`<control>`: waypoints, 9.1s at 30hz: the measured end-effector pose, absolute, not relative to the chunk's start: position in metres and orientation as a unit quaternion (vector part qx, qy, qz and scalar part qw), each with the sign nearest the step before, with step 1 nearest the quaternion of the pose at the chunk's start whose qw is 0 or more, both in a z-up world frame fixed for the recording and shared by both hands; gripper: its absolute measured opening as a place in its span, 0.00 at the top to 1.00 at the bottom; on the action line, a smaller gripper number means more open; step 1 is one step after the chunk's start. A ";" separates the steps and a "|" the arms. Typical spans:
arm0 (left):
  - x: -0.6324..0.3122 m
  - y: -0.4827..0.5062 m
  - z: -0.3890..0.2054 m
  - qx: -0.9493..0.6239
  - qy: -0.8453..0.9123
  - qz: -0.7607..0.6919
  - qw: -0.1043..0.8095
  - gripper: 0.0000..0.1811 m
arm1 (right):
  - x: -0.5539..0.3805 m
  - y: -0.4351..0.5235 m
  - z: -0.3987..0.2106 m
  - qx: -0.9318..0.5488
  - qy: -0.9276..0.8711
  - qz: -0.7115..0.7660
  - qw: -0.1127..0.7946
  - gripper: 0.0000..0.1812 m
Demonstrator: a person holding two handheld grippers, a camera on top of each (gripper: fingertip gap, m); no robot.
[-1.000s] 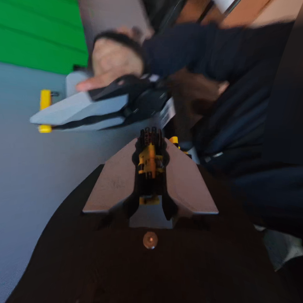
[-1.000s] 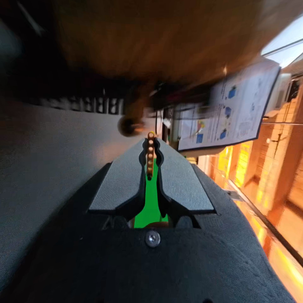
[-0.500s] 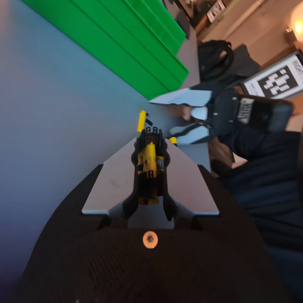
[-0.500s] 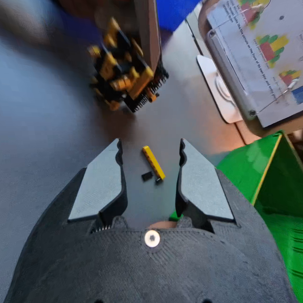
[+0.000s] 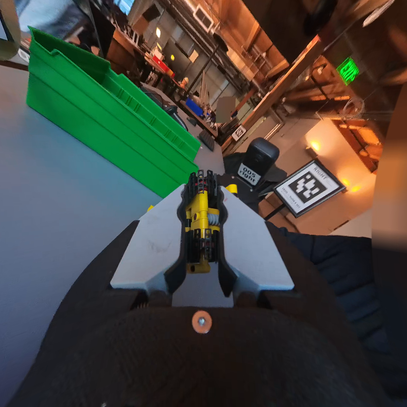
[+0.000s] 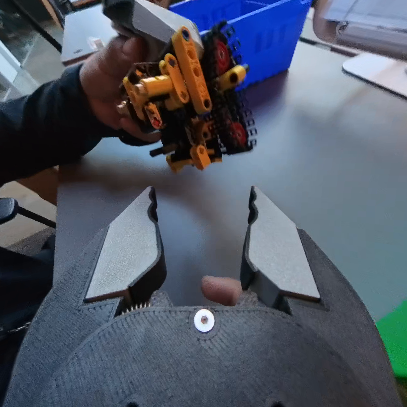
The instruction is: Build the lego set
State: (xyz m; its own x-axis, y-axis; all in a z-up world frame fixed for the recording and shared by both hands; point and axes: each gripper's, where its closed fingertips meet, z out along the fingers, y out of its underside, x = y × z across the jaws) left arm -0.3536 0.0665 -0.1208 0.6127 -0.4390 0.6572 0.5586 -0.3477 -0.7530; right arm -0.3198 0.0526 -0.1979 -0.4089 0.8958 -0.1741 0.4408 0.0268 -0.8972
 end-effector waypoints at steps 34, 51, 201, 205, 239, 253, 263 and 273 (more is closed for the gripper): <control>-0.346 0.032 -0.175 -0.735 -0.178 -0.362 0.544 0.58 | -0.320 0.068 -0.178 -0.411 -0.836 0.244 0.268 0.83; -0.330 0.016 -0.234 -0.858 0.252 0.079 0.440 0.66 | -0.299 0.055 -0.168 -0.424 -0.777 0.401 0.235 0.91; -0.412 0.003 -0.241 -0.819 0.275 0.285 0.415 0.87 | -0.285 0.110 -0.232 -0.364 -0.846 0.224 0.318 0.82; -0.419 0.001 -0.241 -0.832 0.248 0.272 0.416 0.86 | -0.296 0.102 -0.227 -0.406 -0.815 0.285 0.298 0.83; -0.297 0.021 -0.138 -0.744 0.141 -0.174 0.630 0.98 | -0.297 0.021 -0.154 -0.316 -0.718 0.544 0.298 0.98; -0.300 0.017 -0.135 -0.755 0.151 -0.116 0.627 0.78 | -0.297 0.035 -0.140 -0.089 -0.713 0.175 0.673 0.99; -0.288 0.020 -0.167 -0.810 0.240 -0.098 0.526 0.98 | -0.288 0.020 -0.138 0.039 -0.653 0.045 0.755 0.99; -0.320 0.040 -0.158 -0.742 0.277 0.229 0.566 0.97 | -0.306 0.039 -0.142 -0.410 -0.654 0.564 0.293 0.97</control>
